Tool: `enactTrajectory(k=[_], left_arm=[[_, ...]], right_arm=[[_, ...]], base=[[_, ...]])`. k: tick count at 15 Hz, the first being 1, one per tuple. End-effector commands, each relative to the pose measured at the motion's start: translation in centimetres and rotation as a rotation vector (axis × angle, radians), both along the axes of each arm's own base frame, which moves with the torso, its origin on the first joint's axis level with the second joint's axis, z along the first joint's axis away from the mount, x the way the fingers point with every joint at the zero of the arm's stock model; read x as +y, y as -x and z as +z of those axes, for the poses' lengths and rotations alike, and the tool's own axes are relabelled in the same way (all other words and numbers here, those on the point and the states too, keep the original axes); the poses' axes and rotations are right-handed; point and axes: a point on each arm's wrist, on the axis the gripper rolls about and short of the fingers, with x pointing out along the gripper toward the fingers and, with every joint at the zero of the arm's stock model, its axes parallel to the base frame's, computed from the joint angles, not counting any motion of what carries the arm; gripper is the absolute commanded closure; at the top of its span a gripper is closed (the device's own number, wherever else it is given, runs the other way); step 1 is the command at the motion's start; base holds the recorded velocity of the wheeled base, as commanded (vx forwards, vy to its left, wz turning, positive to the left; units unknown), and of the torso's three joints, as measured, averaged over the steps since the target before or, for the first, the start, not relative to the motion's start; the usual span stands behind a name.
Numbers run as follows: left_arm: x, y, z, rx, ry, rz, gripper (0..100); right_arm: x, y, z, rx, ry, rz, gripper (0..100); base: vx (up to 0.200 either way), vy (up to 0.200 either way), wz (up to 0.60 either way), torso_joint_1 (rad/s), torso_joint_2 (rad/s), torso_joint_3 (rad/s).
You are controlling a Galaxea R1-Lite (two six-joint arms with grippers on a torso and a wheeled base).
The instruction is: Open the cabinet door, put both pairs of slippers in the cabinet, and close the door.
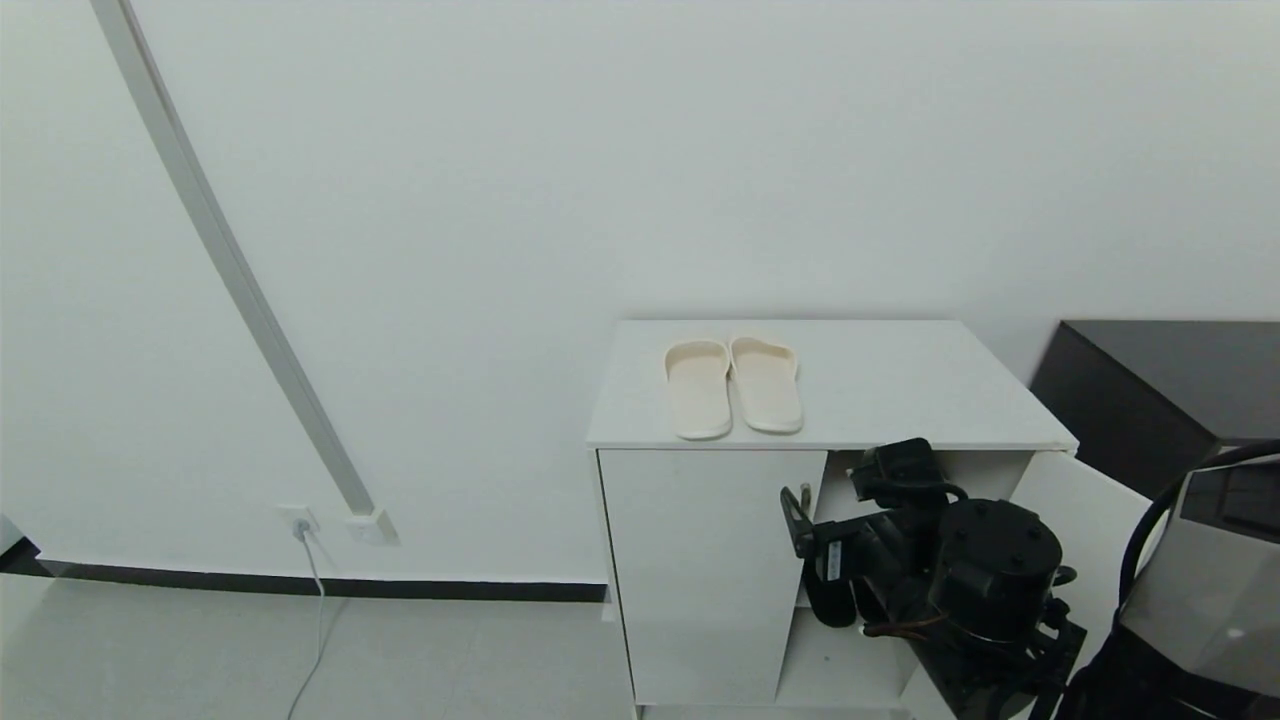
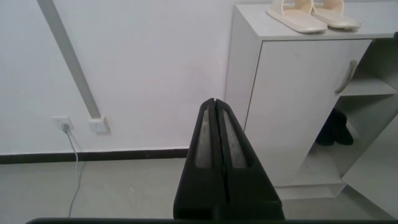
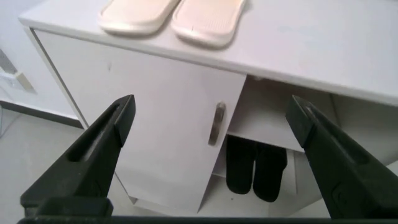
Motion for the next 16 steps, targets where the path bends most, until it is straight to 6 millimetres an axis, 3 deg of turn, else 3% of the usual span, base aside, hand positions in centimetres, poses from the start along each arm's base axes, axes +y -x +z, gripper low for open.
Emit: enactTrajectory(k=[1,5,8,12,16], left_arm=[[0.0,0.0,0.0,0.001,0.000,0.000,100],[0.0,0.0,0.0,0.001,0.000,0.000,100],[0.0,0.0,0.0,0.001,-0.003,0.000,100],[0.0,0.0,0.0,0.001,0.000,0.000,100],[0.0,0.0,0.0,0.001,0.000,0.000,100]], right_arm=[[-0.1,0.0,-0.1,0.005,0.006,0.020,0],[0.9,-1.1,1.6,-0.075,0.017,0.045,0],[3.4,-3.6,5.3,0.036,-0.006,0.046,0],[4.6,-4.8,10.0,0.168,-0.105,0.015,0],[4.9,-4.8,10.4,0.240,-0.132,-0.034,0]], base=[[0.000,0.000,0.00,0.188,-0.40,-0.217],[0.000,0.000,0.00,0.066,-0.16,-0.086],[0.000,0.000,0.00,0.000,0.00,0.000],[0.000,0.000,0.00,0.000,0.00,0.000],[0.000,0.000,0.00,0.000,0.00,0.000]])
